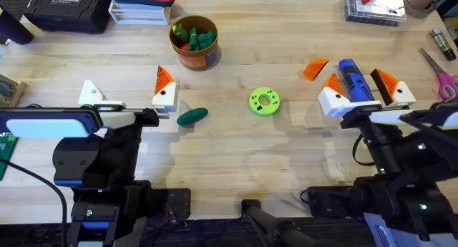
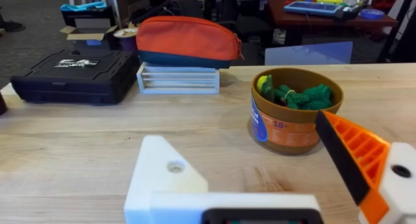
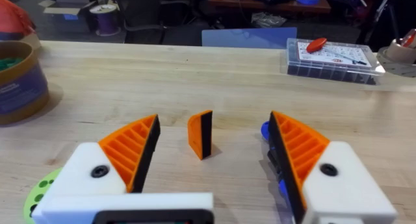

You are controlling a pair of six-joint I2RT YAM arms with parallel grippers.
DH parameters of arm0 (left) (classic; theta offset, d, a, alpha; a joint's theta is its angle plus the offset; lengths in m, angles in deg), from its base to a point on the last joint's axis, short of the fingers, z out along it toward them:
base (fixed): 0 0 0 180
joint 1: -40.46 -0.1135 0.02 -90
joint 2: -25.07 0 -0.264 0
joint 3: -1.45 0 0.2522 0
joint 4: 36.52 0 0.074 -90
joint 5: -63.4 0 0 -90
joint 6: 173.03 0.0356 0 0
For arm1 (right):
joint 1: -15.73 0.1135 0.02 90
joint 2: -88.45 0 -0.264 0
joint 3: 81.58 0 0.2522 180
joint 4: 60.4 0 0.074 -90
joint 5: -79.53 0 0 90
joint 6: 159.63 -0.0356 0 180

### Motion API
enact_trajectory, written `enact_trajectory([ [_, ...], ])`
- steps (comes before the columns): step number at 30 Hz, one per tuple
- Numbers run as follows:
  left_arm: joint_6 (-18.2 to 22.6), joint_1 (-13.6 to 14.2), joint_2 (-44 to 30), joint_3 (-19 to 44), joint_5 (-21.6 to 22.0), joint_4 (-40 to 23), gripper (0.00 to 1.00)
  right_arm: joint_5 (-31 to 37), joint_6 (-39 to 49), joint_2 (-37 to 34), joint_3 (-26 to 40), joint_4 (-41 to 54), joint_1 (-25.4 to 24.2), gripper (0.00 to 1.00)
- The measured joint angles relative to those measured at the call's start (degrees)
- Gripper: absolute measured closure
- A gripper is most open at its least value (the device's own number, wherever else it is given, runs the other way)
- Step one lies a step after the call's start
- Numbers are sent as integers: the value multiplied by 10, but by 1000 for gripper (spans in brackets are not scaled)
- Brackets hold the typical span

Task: Pick up the gripper from the table and insert it into the empty holder that is missing its gripper. Then pick up a screw, insert it into the mounting hole, and use the screwdriver to tighten it. Finally, clean up the table by picking up the vegetable and placing it into the bucket.

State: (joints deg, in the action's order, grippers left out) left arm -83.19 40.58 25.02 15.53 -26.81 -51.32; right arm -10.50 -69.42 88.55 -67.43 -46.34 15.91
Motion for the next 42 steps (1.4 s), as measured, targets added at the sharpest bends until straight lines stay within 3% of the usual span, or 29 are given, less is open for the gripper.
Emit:
enact_trajectory([
  [13, 1, 0, 0, 4, -2, 21, 15, 2, 2, 0, 0, -6, 0, 7],
  [18, 2, 0, -11, 72, -17, -94, 15, -5, 2, -11, 43, 73, 0, 7],
  [22, 2, 0, -63, 216, -58, -195, 15, -9, 2, -56, 171, 206, 0, 8],
  [28, 37, 0, -202, 431, -82, -434, 16, -13, 2, -160, 371, 410, 0, 7],
  [30, 46, 0, -249, 460, -87, -480, 15, -13, 2, -189, 396, 434, 0, 7],
  [35, 55, 0, -334, 466, -91, -501, 26, -13, 2, -214, 401, 442, 0, 7],
  [40, 58, 0, -369, 466, -93, -502, 808, -13, 2, -214, 401, 448, 0, 9],
  [41, 62, 0, -372, 466, -93, -502, 902, -13, 2, -214, 401, 454, 0, 8],
  [42, 63, 0, -373, 466, -98, -500, 750, -13, 2, -214, 401, 461, 0, 7],
])
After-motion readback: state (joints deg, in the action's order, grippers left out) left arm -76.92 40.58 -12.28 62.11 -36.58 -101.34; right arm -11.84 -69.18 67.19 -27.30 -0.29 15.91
